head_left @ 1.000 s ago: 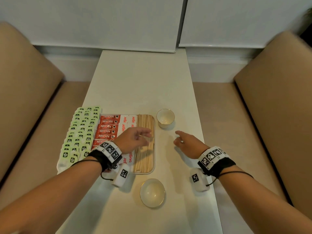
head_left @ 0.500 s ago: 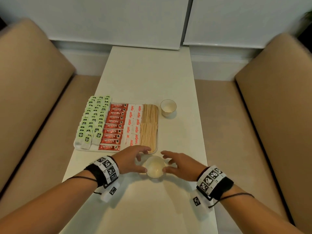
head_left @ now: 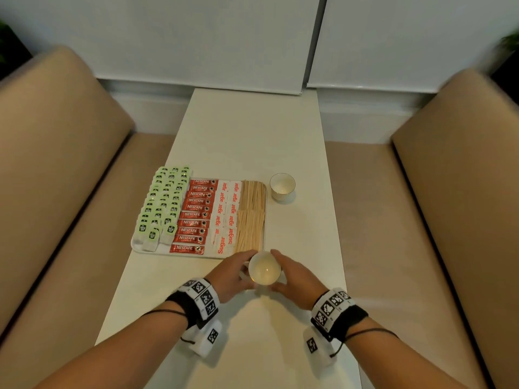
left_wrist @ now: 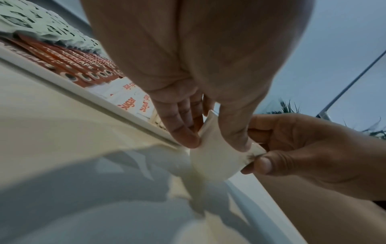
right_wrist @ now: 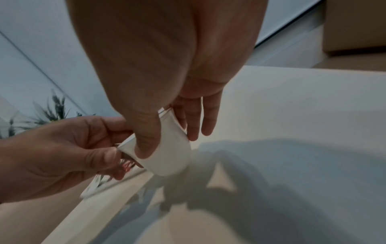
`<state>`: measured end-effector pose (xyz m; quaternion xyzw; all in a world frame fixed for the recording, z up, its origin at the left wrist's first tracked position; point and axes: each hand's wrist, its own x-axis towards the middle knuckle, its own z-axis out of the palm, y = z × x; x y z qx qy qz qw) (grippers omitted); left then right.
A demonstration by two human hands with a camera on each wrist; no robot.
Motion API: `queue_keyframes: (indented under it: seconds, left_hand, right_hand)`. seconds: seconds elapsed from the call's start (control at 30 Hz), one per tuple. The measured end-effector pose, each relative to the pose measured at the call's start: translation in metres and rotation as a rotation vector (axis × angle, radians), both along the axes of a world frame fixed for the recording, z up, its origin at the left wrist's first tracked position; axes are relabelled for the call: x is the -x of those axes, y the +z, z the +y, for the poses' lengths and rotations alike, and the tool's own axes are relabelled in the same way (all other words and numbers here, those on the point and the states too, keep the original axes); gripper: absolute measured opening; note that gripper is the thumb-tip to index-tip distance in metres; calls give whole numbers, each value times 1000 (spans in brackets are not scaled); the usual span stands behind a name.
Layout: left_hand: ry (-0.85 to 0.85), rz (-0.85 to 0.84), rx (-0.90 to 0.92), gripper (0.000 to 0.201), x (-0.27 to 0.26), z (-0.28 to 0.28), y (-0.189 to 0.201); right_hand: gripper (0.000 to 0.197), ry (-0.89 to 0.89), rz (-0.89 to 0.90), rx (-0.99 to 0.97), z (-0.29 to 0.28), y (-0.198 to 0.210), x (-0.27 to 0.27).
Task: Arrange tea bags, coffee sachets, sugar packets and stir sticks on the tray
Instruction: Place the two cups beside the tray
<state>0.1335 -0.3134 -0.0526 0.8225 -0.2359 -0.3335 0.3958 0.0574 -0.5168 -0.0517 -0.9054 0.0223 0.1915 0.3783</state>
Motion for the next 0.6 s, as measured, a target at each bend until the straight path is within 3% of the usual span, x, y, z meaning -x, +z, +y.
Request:
queue_keyframes:
  seconds: [0.1,0.27,0.6]
  left_hand:
    - [44,-16,30,64,-19,-22,12]
    - [99,-17,25,61,-60,-65,18]
    - [82,-57,-19,52,-94,-106,11]
  right_hand:
    - [87,-81,-67,2,-15,5,-22]
    - [62,-270,-205,-97,-33,6,-60]
    - [52,-431,-197,-147,-48,-19,-90]
